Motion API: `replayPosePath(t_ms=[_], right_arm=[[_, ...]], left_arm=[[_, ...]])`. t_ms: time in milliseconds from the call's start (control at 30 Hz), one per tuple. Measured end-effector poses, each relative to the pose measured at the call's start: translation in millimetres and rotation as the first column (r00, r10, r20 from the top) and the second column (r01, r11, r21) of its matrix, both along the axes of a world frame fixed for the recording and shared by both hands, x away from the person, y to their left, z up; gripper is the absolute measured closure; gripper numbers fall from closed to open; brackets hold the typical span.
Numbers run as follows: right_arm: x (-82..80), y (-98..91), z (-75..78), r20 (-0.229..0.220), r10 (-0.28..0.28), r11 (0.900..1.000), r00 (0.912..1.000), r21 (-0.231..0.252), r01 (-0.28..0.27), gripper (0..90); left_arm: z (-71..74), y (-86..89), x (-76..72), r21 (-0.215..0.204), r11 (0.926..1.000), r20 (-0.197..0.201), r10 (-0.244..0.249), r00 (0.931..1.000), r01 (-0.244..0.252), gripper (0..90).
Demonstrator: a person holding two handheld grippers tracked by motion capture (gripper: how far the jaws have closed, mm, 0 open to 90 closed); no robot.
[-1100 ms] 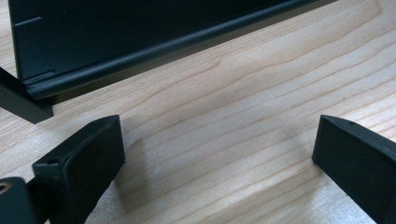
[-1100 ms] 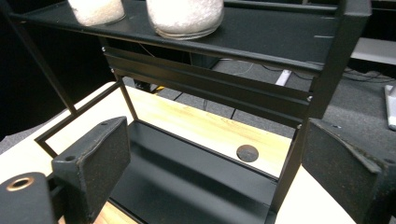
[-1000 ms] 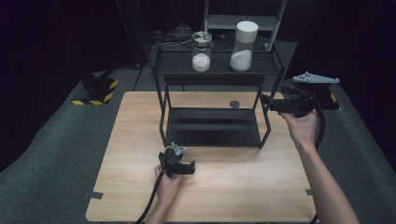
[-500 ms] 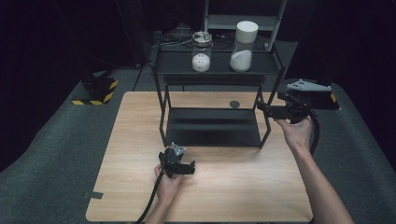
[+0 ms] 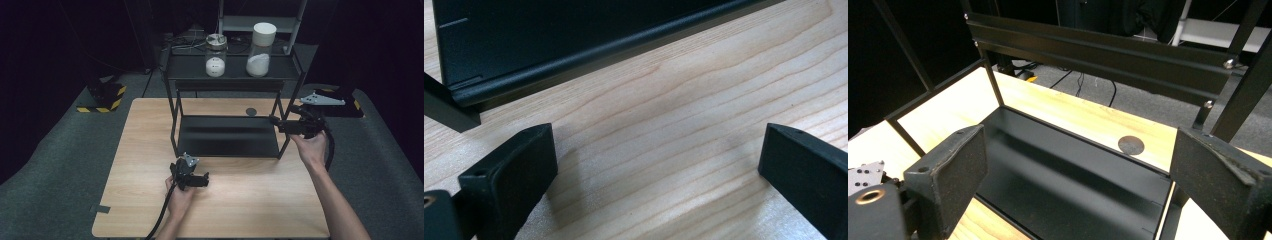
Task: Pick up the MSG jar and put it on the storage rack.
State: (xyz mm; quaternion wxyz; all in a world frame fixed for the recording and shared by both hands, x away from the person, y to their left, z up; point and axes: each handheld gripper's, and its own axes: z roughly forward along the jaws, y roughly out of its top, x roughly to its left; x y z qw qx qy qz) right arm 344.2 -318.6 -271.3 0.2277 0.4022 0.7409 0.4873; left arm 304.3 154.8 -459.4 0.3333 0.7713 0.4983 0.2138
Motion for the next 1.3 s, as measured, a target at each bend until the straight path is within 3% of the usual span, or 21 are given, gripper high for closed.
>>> replayPosePath(t_ms=[833,1300], right_arm=[[-0.6,-2.4,-29.0,-0.021,0.009,0.9999,0.9997,-0.007,-0.009,7.3],[2.2,0.3,-48.8,-0.071,-0.003,0.9998,0.9975,-0.018,0.002,7.4]], left_arm=[[0.0,0.0,0.0,0.0,1.0,0.0,0.0,1.0,0.0,2.2],[0.0,0.0,0.0,0.001,1.0,0.001,0.0,1.0,0.0,2.2]])
